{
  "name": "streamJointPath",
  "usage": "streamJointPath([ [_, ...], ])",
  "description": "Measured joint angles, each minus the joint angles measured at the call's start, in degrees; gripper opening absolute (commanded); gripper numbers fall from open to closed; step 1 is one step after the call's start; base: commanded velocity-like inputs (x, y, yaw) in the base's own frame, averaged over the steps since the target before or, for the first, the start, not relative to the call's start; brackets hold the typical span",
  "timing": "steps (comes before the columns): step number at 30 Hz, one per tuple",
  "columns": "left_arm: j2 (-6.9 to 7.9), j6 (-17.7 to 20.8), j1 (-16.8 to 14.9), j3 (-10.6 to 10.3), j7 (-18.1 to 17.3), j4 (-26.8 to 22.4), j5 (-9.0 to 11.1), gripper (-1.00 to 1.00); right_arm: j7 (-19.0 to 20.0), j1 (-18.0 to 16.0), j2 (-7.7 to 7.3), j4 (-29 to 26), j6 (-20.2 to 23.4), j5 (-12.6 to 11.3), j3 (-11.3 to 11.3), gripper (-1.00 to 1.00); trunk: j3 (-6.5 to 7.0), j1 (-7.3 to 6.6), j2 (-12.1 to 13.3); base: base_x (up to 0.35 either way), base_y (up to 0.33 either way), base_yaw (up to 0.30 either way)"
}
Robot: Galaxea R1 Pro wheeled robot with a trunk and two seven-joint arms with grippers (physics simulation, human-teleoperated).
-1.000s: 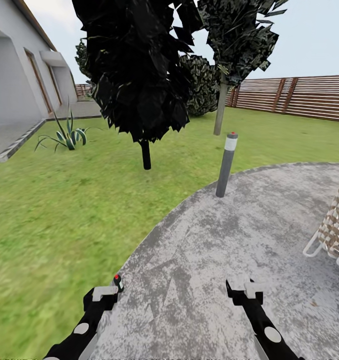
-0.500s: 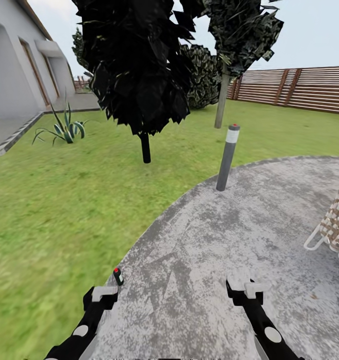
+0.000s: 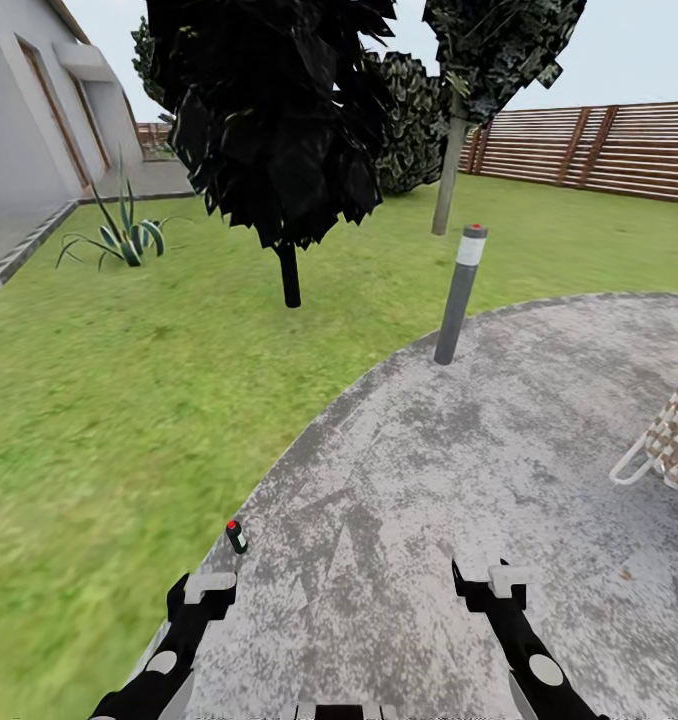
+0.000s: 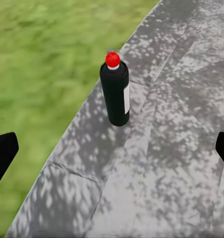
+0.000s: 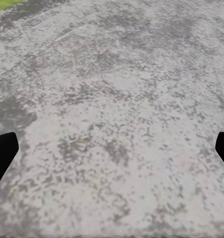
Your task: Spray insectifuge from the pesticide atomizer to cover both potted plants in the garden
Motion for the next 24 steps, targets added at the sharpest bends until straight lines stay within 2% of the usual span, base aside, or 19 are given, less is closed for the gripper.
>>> streamJointPath([
  [15,-0.14,0.07,-0.06,0.00,0.00,0.00,-0.04,1.00,0.07,0.00,-0.12,-0.08,0.00,-0.07,-0.07,1.00,-3.33,0.39,-0.20,0.000,0.000,0.000],
  [22,-0.12,0.09,-0.07,0.00,0.02,0.00,-0.04,1.00,0.08,0.00,-1.05,-0.04,0.00,-0.08,-0.08,1.00,-4.88,0.57,-0.30,0.000,0.000,0.000],
  [24,-0.17,0.07,-0.07,0.01,0.02,0.00,-0.06,1.00,0.03,0.00,-1.11,0.05,-0.03,-0.08,-0.08,1.00,-4.88,0.56,-0.30,0.000,0.000,0.000],
])
